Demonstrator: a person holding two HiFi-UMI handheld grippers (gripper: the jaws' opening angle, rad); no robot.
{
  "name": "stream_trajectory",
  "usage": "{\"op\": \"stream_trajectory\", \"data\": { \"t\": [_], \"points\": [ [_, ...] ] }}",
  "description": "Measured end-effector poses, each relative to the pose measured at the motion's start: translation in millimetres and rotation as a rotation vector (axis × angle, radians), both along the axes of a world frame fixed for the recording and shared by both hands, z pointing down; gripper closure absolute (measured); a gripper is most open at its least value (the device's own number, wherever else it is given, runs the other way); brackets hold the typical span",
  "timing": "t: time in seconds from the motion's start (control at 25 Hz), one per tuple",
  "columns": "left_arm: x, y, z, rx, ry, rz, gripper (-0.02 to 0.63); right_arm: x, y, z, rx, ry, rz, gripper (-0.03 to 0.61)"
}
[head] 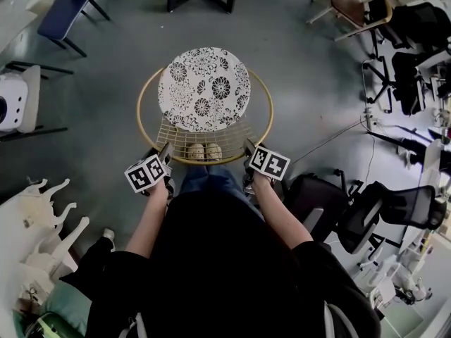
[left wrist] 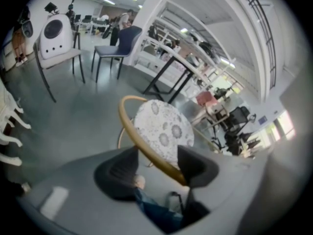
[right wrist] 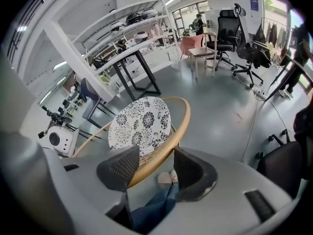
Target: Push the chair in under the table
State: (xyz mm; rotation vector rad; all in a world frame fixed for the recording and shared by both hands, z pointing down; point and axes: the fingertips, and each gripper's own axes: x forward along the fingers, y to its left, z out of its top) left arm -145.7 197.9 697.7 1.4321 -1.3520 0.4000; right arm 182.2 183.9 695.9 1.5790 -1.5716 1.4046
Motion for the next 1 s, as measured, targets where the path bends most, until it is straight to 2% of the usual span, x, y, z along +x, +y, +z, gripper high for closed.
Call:
{"op": "stream_trajectory", "data": {
  "t": [1.0],
  "points": [
    [-13.3, -136.9, -0.4, 0.02, 0.0, 0.048, 0.351, -15.2, -128.0, -0.5, 0.034, 0.009, 0.014, 0.362]
  ]
}}
